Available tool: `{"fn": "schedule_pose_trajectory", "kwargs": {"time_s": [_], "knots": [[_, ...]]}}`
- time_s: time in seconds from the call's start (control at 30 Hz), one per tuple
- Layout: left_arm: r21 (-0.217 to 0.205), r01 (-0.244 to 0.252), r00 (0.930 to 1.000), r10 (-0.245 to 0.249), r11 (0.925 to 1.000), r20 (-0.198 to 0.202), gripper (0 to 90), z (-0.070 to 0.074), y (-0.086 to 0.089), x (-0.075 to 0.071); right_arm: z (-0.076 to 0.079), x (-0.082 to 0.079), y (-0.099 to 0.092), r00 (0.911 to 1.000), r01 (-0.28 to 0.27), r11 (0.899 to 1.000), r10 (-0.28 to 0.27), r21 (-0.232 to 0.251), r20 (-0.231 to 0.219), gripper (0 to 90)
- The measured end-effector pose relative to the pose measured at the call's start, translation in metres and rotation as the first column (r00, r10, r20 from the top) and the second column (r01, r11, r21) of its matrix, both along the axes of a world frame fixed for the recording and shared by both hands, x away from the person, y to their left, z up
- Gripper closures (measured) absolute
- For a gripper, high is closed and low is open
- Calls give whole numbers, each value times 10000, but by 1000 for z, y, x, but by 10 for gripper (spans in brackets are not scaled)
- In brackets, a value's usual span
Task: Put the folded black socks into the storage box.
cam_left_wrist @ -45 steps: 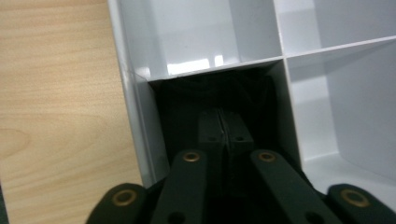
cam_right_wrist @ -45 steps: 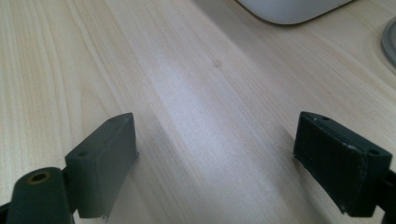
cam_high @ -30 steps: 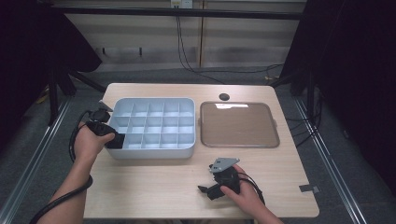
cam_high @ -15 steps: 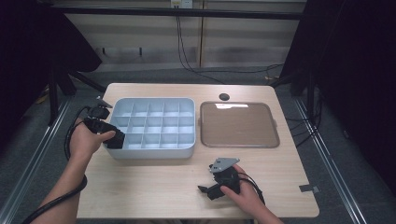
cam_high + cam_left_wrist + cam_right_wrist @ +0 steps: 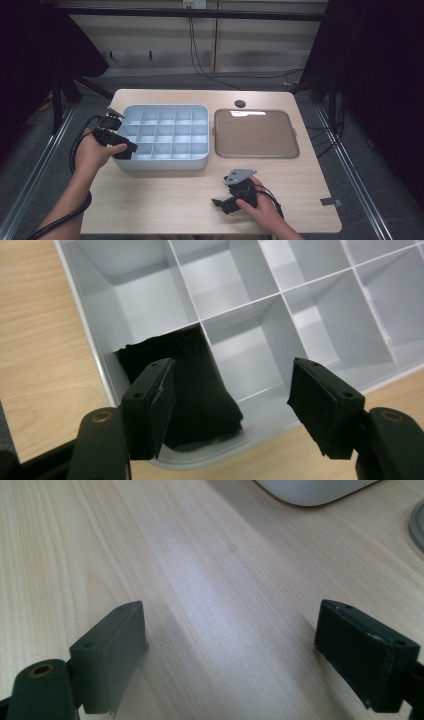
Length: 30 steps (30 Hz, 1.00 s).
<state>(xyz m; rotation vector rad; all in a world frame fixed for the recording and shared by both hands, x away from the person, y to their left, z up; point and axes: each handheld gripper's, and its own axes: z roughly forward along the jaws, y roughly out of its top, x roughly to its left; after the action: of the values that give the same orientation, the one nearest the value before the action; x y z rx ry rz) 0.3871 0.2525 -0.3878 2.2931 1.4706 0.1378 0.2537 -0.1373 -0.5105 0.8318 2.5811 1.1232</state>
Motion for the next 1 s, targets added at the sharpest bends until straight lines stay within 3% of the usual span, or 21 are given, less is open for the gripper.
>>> {"fn": "schedule_pose_trajectory", "kwargs": {"time_s": [0.3,0.77,1.0], "knots": [[-131,367,9993,-366,9992,43,334,5,-3,-10,0,0,0,10000,0,10000,0,0,2,125],[-555,740,9972,-731,9957,173,332,-2,-8,-27,0,0,0,10000,0,10000,0,-1,4,125],[-573,1054,9944,-1046,9928,167,332,-2,-13,-33,0,0,0,10000,0,10000,0,0,1,125]]}}
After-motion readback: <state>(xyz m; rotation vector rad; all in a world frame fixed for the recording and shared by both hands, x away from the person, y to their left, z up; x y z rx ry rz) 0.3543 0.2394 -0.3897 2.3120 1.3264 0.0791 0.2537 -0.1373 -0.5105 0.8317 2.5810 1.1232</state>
